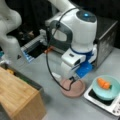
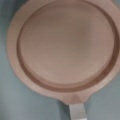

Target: Pick up the pan. Place the pan on the table. Pick up the bowl. Place the bowl on the stove.

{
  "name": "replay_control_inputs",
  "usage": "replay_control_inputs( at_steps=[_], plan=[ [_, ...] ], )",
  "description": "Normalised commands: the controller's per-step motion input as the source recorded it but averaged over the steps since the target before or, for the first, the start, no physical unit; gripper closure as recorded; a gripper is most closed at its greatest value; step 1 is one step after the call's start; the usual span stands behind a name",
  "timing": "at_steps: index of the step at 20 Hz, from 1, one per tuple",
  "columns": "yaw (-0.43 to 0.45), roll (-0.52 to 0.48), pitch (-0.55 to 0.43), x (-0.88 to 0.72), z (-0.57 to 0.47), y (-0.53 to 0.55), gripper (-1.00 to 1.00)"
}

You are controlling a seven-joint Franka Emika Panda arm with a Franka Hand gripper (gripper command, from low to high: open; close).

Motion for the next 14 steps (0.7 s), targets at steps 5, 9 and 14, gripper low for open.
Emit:
replay_control_inputs(
  at_steps=[5, 9, 14],
  plan=[
    [0.315, -0.113, -0.306, -0.87, -0.24, -0.16, -1.00],
    [0.272, -0.068, -0.352, -0.81, -0.24, -0.14, -1.00],
    [0.249, -0.051, -0.356, -0.61, -0.21, -0.15, -1.00]
  ],
)
